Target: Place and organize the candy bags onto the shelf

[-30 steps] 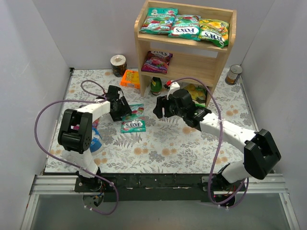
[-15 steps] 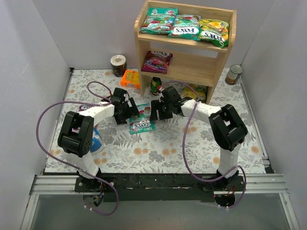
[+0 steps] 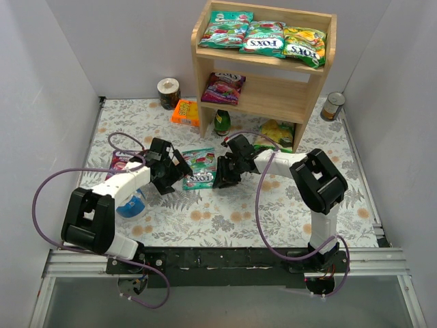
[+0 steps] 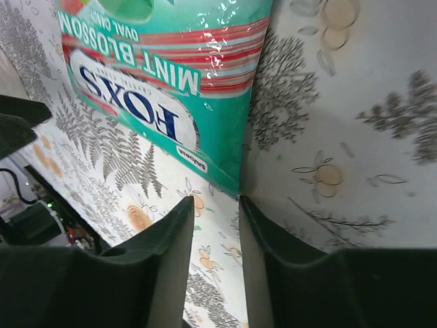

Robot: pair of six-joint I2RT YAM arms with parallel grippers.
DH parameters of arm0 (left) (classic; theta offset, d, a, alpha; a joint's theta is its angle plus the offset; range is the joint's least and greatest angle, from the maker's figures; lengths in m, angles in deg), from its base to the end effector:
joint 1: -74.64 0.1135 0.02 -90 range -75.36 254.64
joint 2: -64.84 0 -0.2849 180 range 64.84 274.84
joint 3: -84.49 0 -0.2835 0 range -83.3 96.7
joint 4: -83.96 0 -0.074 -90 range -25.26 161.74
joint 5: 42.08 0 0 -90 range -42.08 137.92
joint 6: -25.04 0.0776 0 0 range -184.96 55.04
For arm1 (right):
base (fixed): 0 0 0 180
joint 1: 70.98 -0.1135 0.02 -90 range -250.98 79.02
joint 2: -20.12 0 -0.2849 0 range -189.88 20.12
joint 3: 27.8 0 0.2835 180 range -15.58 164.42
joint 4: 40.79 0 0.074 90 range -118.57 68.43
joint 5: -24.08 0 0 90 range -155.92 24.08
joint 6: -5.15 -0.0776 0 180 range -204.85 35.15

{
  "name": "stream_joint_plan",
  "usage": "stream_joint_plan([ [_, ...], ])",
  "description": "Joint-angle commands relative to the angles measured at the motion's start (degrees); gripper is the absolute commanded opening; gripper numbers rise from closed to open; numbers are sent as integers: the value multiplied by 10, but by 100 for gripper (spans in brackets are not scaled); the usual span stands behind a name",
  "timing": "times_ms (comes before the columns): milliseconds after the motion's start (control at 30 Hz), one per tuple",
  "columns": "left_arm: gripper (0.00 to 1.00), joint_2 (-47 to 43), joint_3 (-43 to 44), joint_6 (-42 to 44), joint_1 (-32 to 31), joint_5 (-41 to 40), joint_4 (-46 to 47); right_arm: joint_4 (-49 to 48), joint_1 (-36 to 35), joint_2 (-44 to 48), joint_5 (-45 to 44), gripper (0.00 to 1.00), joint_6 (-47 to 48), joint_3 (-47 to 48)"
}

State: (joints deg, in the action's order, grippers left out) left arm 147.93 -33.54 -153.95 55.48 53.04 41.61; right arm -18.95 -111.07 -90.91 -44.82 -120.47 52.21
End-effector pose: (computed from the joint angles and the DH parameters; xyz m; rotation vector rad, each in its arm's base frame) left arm 0.2979 -0.1108 0.1588 -1.6210 2.3753 -0.6244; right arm 0.3290 0.3135 0.1166 -0.2732 2.6827 0.9506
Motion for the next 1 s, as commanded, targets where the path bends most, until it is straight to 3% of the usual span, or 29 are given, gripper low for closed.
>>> stream_joint_plan([
  [0,98,-35,-33,-46,-6,27,1,-45,-24,6,12,39,-84,-30],
  [67,98,-40,-41,-49,-9,27,3,-28,-32,1,-7,39,-85,-5],
  [233,98,-45,-51,-45,-11,20,9,21,-36,16,-102,65,-35,17],
  [433,98,-57,-62,-61,-11,19,22,29,-36,-23,-127,68,-22,33],
  [567,98,-53,-62,-72,-11,18,31,1,-36,-42,-97,54,-24,29],
  [667,98,-50,-68,-80,-11,19,44,-22,-36,-38,-68,34,-47,18],
  [700,98,-51,-73,-82,-11,19,52,-28,-35,-35,-52,20,-65,16],
  [767,98,-53,-83,-90,-11,20,60,-58,-35,-20,-37,5,-88,2],
  [800,98,-53,-89,-92,-12,22,67,-68,-35,-15,-21,1,-114,1],
  [967,98,-70,-115,-94,-13,26,102,-139,-34,17,19,1,-209,1],
])
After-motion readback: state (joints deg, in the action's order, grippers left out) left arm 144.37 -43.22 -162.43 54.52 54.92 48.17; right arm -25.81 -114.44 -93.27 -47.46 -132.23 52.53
